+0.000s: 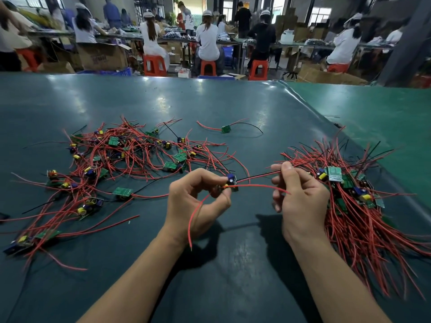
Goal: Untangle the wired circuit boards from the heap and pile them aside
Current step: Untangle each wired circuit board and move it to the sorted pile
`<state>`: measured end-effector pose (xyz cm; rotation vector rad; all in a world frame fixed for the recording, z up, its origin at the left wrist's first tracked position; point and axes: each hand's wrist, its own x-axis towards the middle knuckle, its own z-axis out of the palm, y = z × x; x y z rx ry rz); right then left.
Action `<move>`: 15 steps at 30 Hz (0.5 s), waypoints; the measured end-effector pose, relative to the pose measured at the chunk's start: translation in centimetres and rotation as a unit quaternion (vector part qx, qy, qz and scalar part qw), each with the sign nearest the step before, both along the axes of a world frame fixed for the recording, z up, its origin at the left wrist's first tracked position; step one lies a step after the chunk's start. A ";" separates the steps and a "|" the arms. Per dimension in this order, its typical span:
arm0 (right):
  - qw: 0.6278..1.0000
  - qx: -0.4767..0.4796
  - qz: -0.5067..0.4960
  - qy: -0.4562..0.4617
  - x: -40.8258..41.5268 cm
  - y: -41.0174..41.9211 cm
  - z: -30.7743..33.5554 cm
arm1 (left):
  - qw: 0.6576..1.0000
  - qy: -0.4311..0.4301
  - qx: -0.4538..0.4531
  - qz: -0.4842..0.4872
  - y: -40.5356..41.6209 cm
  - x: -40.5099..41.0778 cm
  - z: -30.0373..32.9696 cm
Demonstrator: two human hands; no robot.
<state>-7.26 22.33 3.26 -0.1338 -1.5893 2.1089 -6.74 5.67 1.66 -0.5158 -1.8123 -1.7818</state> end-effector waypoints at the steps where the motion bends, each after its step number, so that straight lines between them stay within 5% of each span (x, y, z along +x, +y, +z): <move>1: 1.000 -0.010 -0.011 0.004 0.0 0.0 0.0 | 1.000 -0.001 0.002 0.001 -0.1 0.1 0.0; 8: 0.997 -0.031 -0.072 0.007 0.0 0.1 0.0 | 0.999 0.006 0.010 0.033 -0.5 0.2 0.3; 11: 0.992 -0.080 -0.097 0.015 -0.2 1.3 0.4 | 0.990 -0.009 0.108 0.085 -1.1 -0.3 0.5; 15: 0.999 0.011 -0.014 0.029 0.7 -0.1 0.0 | 0.975 -0.051 0.198 0.083 -1.4 -0.7 1.0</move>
